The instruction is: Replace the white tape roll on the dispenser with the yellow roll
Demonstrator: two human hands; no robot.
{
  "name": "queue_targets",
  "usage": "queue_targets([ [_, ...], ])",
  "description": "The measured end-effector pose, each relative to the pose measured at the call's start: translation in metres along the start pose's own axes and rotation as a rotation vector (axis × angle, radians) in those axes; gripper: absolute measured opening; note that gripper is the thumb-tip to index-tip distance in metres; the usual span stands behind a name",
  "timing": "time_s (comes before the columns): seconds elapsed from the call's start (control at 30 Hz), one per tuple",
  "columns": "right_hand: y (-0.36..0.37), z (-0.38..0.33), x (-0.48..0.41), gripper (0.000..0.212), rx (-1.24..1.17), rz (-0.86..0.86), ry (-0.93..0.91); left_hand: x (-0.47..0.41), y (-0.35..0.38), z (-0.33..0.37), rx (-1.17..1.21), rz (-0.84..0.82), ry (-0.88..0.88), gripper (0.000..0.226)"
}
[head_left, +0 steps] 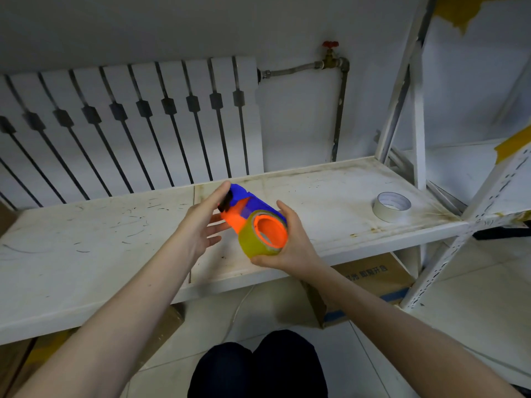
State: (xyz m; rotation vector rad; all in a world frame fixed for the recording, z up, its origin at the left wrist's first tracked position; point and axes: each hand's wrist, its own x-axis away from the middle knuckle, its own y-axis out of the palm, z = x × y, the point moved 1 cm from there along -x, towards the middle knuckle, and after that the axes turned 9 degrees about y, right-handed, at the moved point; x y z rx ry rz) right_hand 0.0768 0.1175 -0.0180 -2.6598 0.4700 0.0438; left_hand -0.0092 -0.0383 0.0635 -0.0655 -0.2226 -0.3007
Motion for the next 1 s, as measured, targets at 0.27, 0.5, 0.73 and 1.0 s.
queue_targets([
  [0.27,-0.06,0.035,-0.036,0.117,0.037,0.383,0.25,-0.009,0.025,-0.006,-0.256,-0.079,0.033,0.036],
  [0.5,-0.115,0.068,-0.067,0.116,0.337,0.574,0.357,-0.023,0.054,0.006,-0.295,-0.11,0.097,0.031],
  [0.73,-0.116,0.089,-0.074,0.114,0.383,0.541,0.438,-0.029,0.069,0.011,-0.3,-0.131,0.103,0.028],
  [1.0,-0.109,0.085,-0.064,0.124,0.539,0.479,0.412,-0.028,0.053,0.017,-0.27,-0.066,0.133,0.025],
])
